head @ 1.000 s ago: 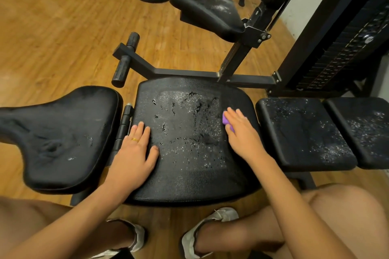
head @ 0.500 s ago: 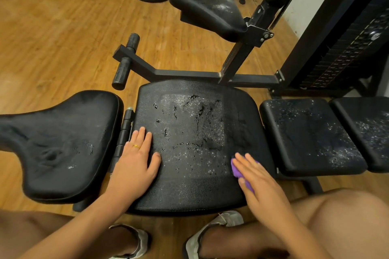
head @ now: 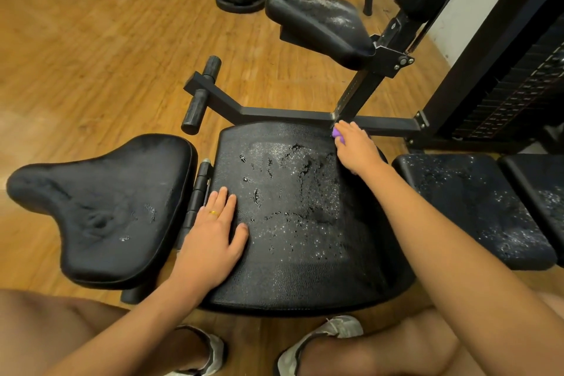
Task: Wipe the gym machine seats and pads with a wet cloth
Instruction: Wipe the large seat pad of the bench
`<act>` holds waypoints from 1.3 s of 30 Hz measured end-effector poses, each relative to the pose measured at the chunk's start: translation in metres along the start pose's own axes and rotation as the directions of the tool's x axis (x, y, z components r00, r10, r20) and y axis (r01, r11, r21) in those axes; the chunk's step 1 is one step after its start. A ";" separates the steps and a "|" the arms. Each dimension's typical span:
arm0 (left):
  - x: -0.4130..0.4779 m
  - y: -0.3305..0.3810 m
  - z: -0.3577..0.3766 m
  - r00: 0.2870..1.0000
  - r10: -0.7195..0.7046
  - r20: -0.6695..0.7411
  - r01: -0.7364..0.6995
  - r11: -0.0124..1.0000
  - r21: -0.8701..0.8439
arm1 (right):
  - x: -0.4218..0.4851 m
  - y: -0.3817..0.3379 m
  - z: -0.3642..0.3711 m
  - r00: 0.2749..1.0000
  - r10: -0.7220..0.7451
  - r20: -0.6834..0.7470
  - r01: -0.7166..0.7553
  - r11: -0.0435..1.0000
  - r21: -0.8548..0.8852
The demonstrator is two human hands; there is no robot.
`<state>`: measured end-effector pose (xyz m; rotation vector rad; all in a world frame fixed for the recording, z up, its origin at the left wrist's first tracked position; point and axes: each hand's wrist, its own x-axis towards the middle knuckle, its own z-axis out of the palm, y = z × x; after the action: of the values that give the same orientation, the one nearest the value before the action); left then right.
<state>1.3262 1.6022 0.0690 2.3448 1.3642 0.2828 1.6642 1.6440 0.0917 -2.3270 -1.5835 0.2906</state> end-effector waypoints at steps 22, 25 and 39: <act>0.001 -0.003 0.001 1.000 0.023 0.010 -0.024 0.999 0.048 | -0.041 0.003 0.019 0.999 -0.022 0.031 0.021 0.999 0.036; 0.000 -0.001 -0.001 1.000 0.024 0.005 -0.024 0.999 0.044 | -0.050 -0.001 0.020 0.999 -0.030 0.027 0.029 0.999 0.029; 0.001 -0.001 -0.001 1.000 -0.001 0.022 0.000 0.999 0.039 | -0.199 -0.003 0.024 0.991 -0.115 0.073 0.104 0.985 0.138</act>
<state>1.3263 1.6038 0.0694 2.3722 1.3720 0.2314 1.5806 1.4635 0.0693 -2.1439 -1.6678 0.4555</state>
